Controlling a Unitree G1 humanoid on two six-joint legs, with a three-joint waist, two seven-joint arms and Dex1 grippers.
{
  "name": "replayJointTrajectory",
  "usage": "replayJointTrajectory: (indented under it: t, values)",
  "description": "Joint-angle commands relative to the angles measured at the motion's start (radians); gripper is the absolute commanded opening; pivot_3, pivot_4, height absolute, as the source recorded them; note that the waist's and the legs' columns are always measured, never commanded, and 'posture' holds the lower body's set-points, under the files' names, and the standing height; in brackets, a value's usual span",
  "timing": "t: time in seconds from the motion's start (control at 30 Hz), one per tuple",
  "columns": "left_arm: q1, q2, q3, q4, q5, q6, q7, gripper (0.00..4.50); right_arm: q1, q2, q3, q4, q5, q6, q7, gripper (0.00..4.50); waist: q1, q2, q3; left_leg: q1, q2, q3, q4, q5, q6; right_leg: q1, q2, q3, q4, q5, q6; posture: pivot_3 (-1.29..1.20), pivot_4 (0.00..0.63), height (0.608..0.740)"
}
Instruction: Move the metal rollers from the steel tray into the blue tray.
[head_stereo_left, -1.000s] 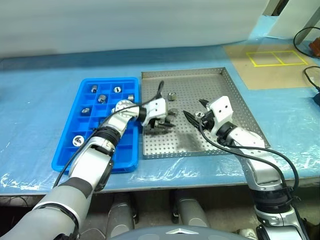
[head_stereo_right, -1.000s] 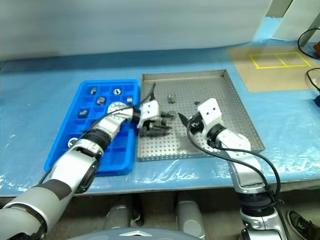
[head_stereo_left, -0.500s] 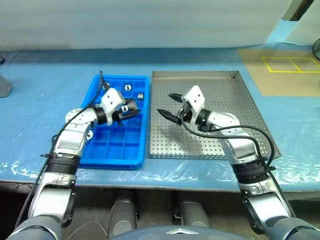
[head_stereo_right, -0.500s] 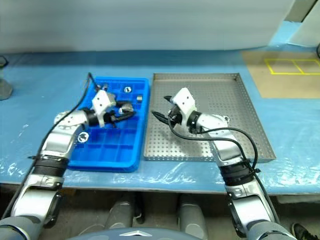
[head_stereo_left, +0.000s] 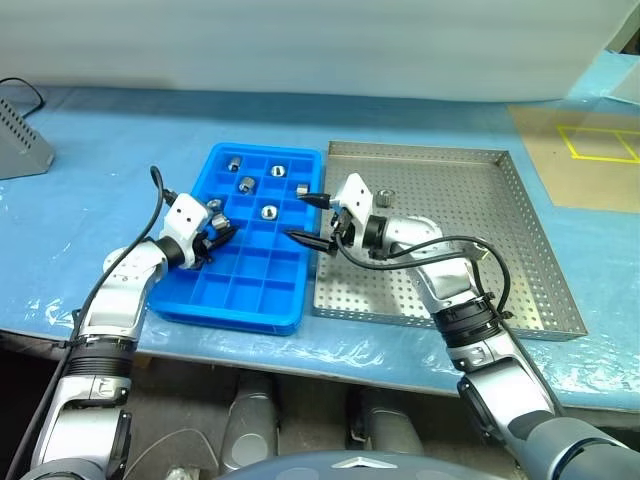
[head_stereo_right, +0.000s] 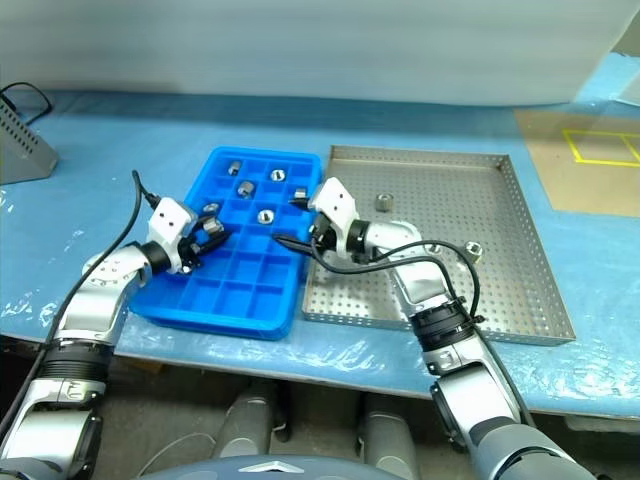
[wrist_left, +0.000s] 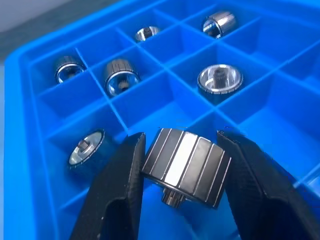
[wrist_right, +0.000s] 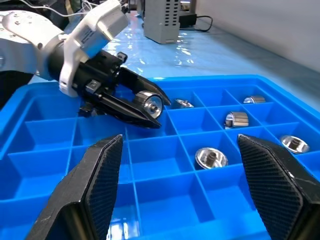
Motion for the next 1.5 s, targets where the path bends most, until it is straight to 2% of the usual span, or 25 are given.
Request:
replayJointTrajectory:
  t: [0.03, 0.2, 0.27, 0.37, 0.67, 0.87, 1.1, 1.23, 1.5]
  values:
    - [-0.029, 0.015, 0.003, 0.019, 0.006, -0.023, 0.011, 1.89, -0.019, 0.004, -0.011, -0.014, 0.009, -0.013, 0.004, 3.76, -0.002, 0.000, 0.000, 0.000, 0.000, 0.000, 0.000, 0.000, 0.000, 0.000, 0.000, 0.000, 0.000, 0.000, 0.000, 0.09, 0.150, 0.740]
    - [-0.041, -0.009, -0.042, 0.020, 0.005, -0.029, -0.017, 1.89, -0.006, -0.004, -0.019, -0.031, 0.000, -0.004, -0.015, 3.76, 0.000, 0.000, 0.000, 0.000, 0.000, 0.000, -0.001, 0.000, -0.001, 0.000, 0.000, 0.000, 0.000, 0.000, 0.000, 0.07, 0.150, 0.740]
    - [-0.048, -0.011, -0.048, 0.023, 0.000, -0.022, -0.027, 2.61, 0.001, -0.009, -0.021, -0.039, -0.001, 0.000, -0.022, 3.76, 0.001, 0.000, 0.000, 0.000, 0.000, 0.000, -0.001, 0.000, -0.001, 0.000, 0.000, 0.000, 0.000, 0.000, 0.000, 0.06, 0.150, 0.740]
    - [-0.063, -0.005, -0.069, 0.037, 0.030, -0.043, -0.026, 3.45, 0.016, -0.018, -0.025, -0.055, 0.000, 0.008, -0.034, 3.76, 0.003, 0.000, 0.000, 0.000, -0.001, 0.000, -0.001, 0.000, -0.001, 0.000, 0.000, 0.000, 0.000, 0.000, 0.000, 0.04, 0.150, 0.740]
    - [-0.222, -0.075, -0.133, 0.069, 0.028, -0.096, -0.068, 3.45, 0.062, -0.069, -0.078, -0.115, 0.005, 0.021, -0.097, 3.76, -0.002, -0.001, 0.000, -0.001, -0.001, 0.000, 0.000, 0.001, -0.001, 0.000, -0.001, 0.000, 0.000, 0.000, 0.000, -0.07, 0.150, 0.740]
    - [-0.434, -0.167, -0.204, 0.354, 0.088, -0.247, -0.092, 3.45, 0.105, -0.132, -0.170, -0.178, 0.016, 0.055, -0.155, 3.76, -0.028, -0.001, 0.000, -0.001, -0.001, 0.000, 0.000, 0.001, -0.001, 0.000, 0.000, 0.001, 0.000, 0.000, 0.000, -0.19, 0.150, 0.740]
    - [-0.649, -0.319, -0.243, 0.729, 0.153, -0.416, -0.092, 3.45, 0.223, -0.168, -0.236, -0.323, 0.009, 0.119, -0.249, 3.76, -0.067, -0.001, 0.000, -0.002, -0.002, 0.001, 0.002, -0.001, 0.002, 0.000, 0.000, 0.001, -0.002, 0.000, 0.000, -0.34, 0.150, 0.740]
    - [-0.689, -0.389, -0.282, 0.848, 0.191, -0.477, -0.164, 3.45, 0.307, -0.170, -0.249, -0.418, 0.007, 0.161, -0.294, 3.76, -0.094, -0.001, 0.000, -0.002, -0.002, 0.001, 0.003, -0.001, 0.003, 0.000, 0.000, 0.001, -0.002, 0.000, 0.001, -0.41, 0.150, 0.740]
    - [-0.708, -0.447, -0.312, 0.967, 0.268, -0.527, -0.132, 3.45, 0.397, -0.190, -0.270, -0.517, -0.001, 0.211, -0.357, 3.76, -0.138, -0.001, 0.000, -0.003, -0.002, 0.001, 0.005, -0.002, 0.004, 0.001, 0.000, 0.001, -0.002, 0.001, 0.001, -0.49, 0.150, 0.740]
